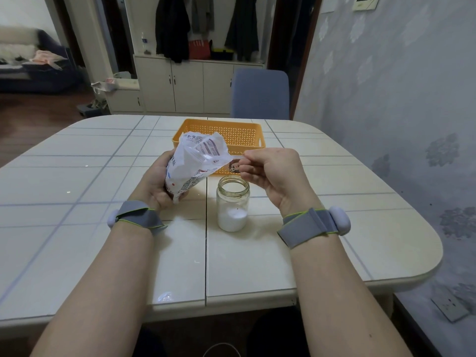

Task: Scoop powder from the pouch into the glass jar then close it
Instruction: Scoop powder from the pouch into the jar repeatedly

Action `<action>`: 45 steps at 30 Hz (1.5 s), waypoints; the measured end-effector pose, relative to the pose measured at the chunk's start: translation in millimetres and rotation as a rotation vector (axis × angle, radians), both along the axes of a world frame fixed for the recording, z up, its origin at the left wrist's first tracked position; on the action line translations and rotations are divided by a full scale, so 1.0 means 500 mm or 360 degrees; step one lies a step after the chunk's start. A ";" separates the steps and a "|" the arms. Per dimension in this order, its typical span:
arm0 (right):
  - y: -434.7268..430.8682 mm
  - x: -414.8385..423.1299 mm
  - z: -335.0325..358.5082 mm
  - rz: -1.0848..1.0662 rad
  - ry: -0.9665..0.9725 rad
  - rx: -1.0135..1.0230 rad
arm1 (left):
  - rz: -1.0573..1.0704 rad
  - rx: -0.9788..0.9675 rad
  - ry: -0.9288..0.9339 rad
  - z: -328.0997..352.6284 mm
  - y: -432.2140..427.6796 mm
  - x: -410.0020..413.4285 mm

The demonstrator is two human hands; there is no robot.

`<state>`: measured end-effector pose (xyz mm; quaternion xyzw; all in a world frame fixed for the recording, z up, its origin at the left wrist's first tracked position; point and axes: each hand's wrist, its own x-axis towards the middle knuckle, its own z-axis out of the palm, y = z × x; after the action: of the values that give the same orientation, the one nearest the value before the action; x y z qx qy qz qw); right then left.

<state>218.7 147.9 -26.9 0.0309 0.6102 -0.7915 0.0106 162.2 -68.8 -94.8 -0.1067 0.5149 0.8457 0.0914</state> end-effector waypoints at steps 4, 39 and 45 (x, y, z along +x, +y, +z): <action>0.002 0.001 -0.007 -0.0041 0.0018 -0.0037 | 0.0022 0.0016 -0.0034 -0.003 -0.003 0.000; 0.084 0.055 -0.053 -0.0145 0.0229 0.0078 | 0.0135 -0.0016 -0.0008 -0.015 -0.019 -0.011; 0.085 0.067 -0.068 -0.0160 0.0374 0.0158 | 0.0110 -0.0032 0.0017 -0.009 -0.008 -0.005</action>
<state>252.2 190.3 -60.7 -0.0310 0.6433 -0.7582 -0.1020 159.9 -73.0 -99.1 -0.1206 0.5198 0.8437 0.0583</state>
